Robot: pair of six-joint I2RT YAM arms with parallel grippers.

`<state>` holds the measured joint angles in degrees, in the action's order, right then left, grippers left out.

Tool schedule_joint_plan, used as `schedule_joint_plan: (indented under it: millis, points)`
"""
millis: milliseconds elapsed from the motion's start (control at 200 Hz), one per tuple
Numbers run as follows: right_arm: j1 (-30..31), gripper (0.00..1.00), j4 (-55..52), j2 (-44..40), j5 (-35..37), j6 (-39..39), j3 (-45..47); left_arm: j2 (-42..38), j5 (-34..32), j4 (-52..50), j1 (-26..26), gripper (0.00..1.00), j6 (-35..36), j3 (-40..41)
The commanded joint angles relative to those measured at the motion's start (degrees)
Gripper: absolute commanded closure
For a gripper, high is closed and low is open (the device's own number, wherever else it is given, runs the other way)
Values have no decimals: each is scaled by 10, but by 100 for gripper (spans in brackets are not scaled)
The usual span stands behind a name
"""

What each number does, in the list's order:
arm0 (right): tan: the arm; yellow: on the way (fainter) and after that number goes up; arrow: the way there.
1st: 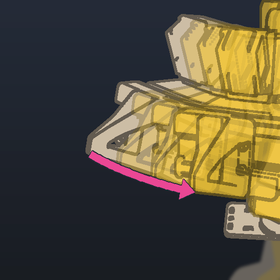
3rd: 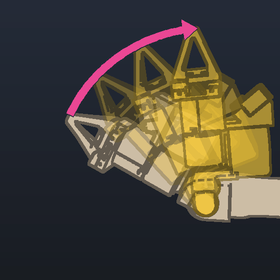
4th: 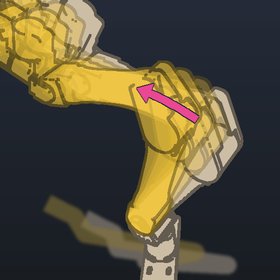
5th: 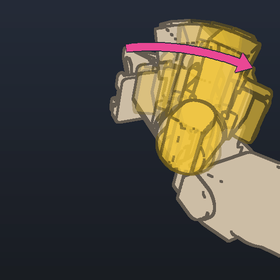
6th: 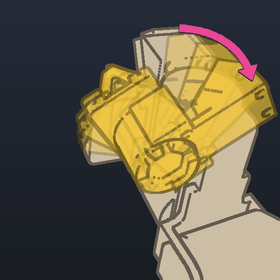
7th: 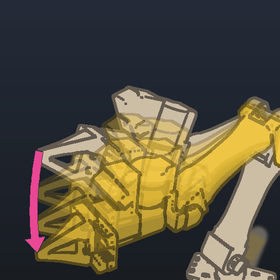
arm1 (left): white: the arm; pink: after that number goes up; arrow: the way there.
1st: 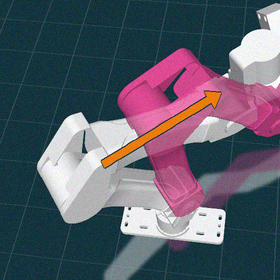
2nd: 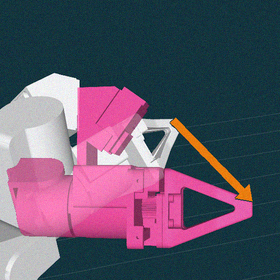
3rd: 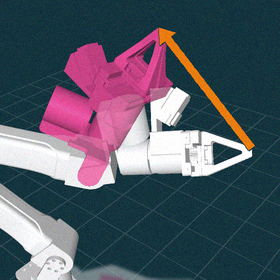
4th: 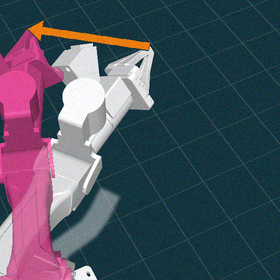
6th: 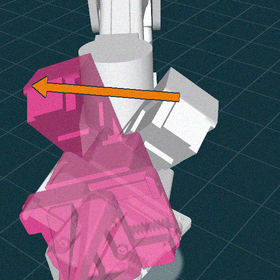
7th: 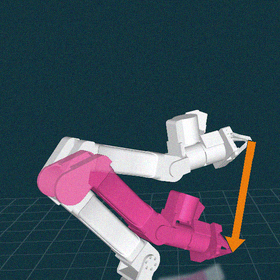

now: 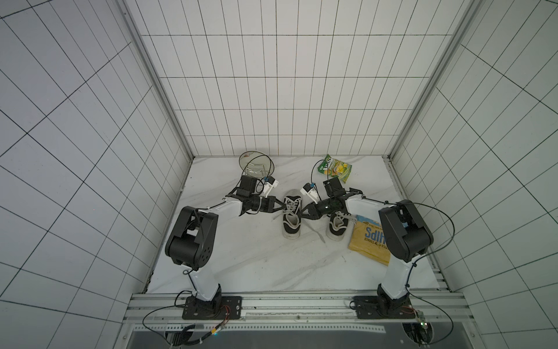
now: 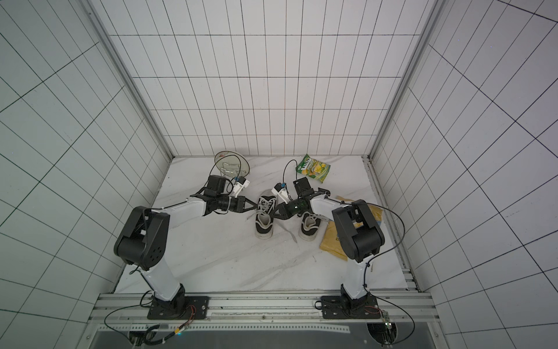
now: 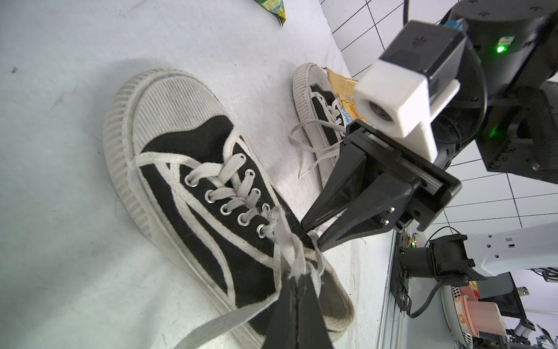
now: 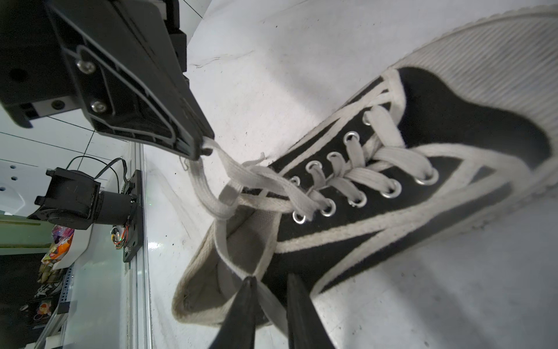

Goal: Tie the shoes
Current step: Cross the shoelace with the shoelace.

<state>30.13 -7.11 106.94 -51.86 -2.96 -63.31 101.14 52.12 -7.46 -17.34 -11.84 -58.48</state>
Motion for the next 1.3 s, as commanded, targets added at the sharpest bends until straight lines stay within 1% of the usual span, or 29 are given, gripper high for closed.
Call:
schedule_joint_plan:
  millis: [0,150,380,485,570,690,770,920,1059,1179,1294]
  points:
    - [8,72,-6,-21,-1,-5,7,-5,1,16,4,100,1,4]
    - [17,72,-8,-36,17,-7,11,-3,1,18,4,100,-1,4]
    - [33,73,-27,-11,36,-26,6,-3,1,20,4,100,-3,4]
    - [37,80,-28,-10,48,-24,7,-6,1,24,4,100,-6,6]
    - [37,90,-23,-25,62,-18,10,-8,1,25,4,100,-7,7]
    - [37,92,-23,-48,80,-10,6,-9,3,24,4,100,-9,6]
    - [37,93,-22,-56,86,7,0,-12,4,26,4,100,-11,7]
    - [37,95,-1,-59,118,64,2,-20,13,34,4,100,-19,12]
    - [38,96,24,-42,143,109,2,-21,31,36,3,100,-26,13]
    - [42,97,40,-27,154,134,-4,-19,53,31,-3,100,-29,14]
    - [44,97,71,-14,143,161,-2,-19,51,7,-12,99,-17,13]
